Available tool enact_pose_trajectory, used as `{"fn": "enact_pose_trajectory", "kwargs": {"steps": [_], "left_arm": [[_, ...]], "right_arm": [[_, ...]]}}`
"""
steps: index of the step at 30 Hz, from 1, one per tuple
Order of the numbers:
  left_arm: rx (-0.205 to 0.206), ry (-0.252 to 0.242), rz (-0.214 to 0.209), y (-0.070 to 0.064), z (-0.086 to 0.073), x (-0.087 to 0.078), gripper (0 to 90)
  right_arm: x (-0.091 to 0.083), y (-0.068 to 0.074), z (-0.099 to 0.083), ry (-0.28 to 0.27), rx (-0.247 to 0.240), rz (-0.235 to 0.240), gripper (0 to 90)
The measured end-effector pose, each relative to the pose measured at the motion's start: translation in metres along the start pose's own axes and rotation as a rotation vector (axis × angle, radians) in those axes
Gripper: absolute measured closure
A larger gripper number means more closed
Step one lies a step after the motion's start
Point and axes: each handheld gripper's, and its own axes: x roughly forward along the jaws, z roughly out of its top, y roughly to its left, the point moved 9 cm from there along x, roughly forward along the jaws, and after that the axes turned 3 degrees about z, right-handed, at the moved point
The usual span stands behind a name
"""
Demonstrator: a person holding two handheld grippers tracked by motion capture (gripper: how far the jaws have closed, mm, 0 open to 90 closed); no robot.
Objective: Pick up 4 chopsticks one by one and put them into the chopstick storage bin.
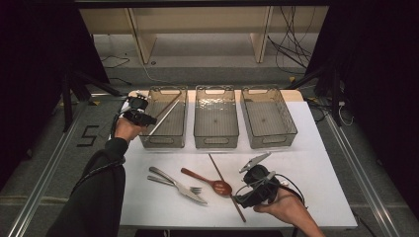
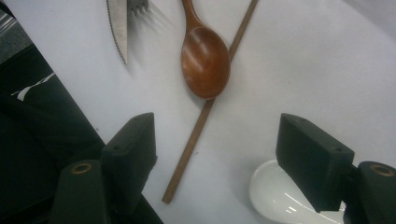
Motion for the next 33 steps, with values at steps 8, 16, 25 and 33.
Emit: {"fn": "enact_pose_trajectory", "kwargs": {"steps": [8, 16, 25, 33], "left_arm": [[0.026, -0.024, -0.071, -0.017, -0.002, -0.025, 46.7], [0.065, -0.078, -0.174, -0.054, -0.015, -0.059, 21.2], [0.155, -0.1, -0.223, -0.09, -0.041, -0.078, 13.4], [0.191, -0.126, -0.242, -0.113, -0.065, -0.086, 11.6]], "right_arm": [[0.001, 0.0, 0.0, 0.002, 0.002, -0.001, 29.5], [0.005, 0.003, -0.001, 0.018, 0.005, -0.004, 29.4], [0.018, 0.01, -0.003, 0.077, -0.017, -0.018, 30.7], [0.036, 0.012, -0.009, 0.164, -0.034, -0.044, 35.5]]}}
